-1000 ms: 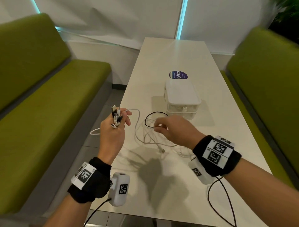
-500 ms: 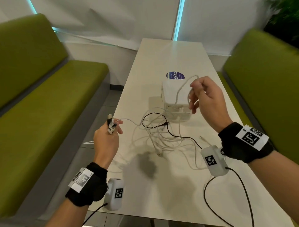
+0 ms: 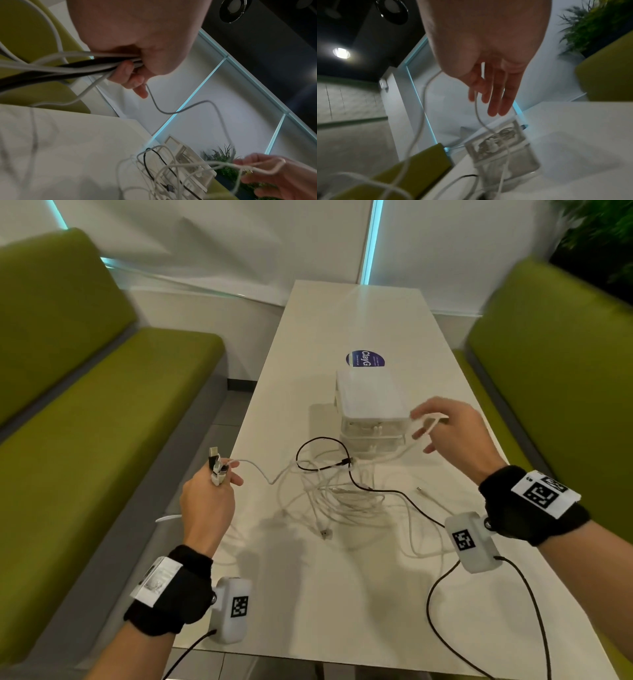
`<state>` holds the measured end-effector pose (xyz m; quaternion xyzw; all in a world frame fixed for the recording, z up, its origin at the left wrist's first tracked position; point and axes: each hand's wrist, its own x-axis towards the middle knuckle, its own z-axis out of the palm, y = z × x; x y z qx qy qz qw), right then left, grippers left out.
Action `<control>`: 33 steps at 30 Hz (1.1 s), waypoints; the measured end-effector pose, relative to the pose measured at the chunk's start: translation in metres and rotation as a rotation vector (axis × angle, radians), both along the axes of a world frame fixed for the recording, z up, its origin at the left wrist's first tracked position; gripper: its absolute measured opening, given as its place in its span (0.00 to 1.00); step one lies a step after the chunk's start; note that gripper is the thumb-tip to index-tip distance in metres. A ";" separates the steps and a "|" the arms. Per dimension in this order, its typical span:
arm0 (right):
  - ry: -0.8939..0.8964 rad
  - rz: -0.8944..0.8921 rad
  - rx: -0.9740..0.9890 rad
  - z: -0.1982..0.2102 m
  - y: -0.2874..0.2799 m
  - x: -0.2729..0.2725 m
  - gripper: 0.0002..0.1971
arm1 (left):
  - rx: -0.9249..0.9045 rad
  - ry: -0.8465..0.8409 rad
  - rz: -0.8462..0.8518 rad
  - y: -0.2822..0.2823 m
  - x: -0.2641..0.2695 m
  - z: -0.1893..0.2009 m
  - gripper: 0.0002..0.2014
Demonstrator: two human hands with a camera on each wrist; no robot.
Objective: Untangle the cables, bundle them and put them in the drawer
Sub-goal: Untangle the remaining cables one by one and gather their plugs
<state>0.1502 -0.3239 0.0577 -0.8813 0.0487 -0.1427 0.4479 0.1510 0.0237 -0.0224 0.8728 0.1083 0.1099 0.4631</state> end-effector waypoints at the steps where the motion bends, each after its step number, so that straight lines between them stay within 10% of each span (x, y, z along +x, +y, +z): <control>1: 0.051 0.038 -0.117 -0.004 -0.006 0.000 0.24 | -0.006 -0.007 0.002 0.001 0.000 0.001 0.13; 5: 0.394 0.207 -0.651 -0.017 -0.023 -0.005 0.30 | 0.011 -0.005 0.007 0.003 0.000 0.001 0.13; 8: 0.317 0.156 -0.765 -0.008 -0.021 -0.005 0.39 | 0.012 0.019 -0.011 0.001 0.001 0.000 0.13; 11: -0.067 0.029 -0.730 0.017 -0.008 0.001 0.42 | -0.002 0.047 -0.028 -0.003 -0.001 0.001 0.13; 14: -0.316 0.018 -0.543 0.033 0.015 -0.001 0.24 | -0.024 0.047 -0.040 -0.003 -0.001 0.003 0.13; 18: -0.188 0.328 -0.573 0.013 0.065 -0.009 0.12 | -0.047 0.037 -0.055 -0.008 -0.003 0.004 0.13; 24: 0.430 0.709 -0.753 -0.058 0.110 -0.009 0.22 | -0.051 0.020 -0.078 -0.012 -0.007 0.006 0.14; 33: 0.056 0.341 -0.456 -0.047 0.097 0.001 0.11 | -0.073 0.001 -0.096 -0.008 -0.011 0.004 0.15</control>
